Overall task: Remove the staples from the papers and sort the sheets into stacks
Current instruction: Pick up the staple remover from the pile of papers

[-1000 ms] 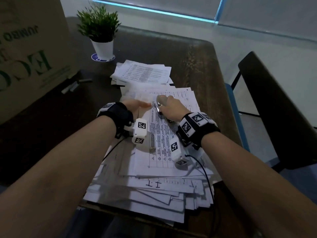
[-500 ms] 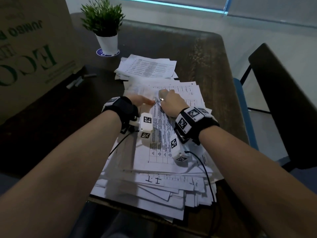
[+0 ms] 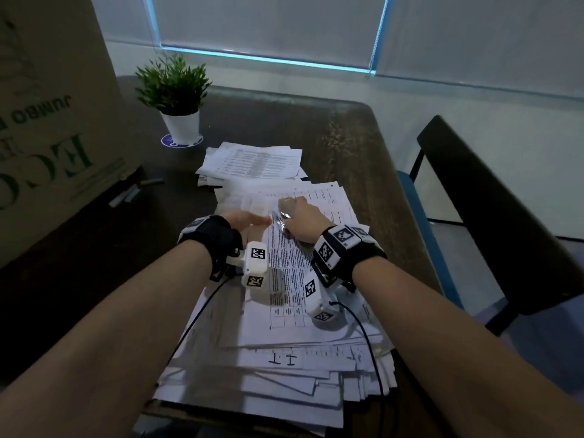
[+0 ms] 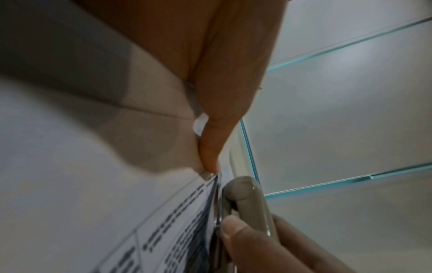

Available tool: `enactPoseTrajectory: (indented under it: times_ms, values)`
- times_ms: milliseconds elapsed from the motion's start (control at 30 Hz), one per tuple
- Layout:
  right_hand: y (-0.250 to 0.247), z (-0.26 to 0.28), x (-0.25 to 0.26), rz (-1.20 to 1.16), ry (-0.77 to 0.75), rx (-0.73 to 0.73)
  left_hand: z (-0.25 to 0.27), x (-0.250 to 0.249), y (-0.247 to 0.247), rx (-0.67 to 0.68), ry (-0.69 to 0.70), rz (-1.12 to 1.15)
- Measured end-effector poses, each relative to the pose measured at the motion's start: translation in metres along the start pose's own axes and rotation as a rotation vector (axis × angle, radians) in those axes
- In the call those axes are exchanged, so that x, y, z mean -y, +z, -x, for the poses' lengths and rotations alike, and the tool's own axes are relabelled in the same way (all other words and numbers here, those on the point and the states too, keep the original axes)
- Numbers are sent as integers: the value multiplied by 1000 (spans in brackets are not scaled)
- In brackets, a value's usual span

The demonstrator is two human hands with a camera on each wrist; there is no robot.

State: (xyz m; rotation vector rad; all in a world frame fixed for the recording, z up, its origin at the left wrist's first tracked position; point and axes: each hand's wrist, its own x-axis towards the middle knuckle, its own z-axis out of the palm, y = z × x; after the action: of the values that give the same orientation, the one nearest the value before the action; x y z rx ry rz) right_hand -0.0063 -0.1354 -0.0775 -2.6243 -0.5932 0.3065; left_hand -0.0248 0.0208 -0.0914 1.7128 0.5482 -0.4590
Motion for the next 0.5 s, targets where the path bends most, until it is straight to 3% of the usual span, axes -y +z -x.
enactPoseTrajectory:
  times_ms: [233, 500]
  values:
    - [-2, 11, 11, 16, 57, -36, 0, 7, -4, 46, 50, 25]
    - [4, 9, 22, 50, 15, -90, -14, 9, -5, -45, 111, -69]
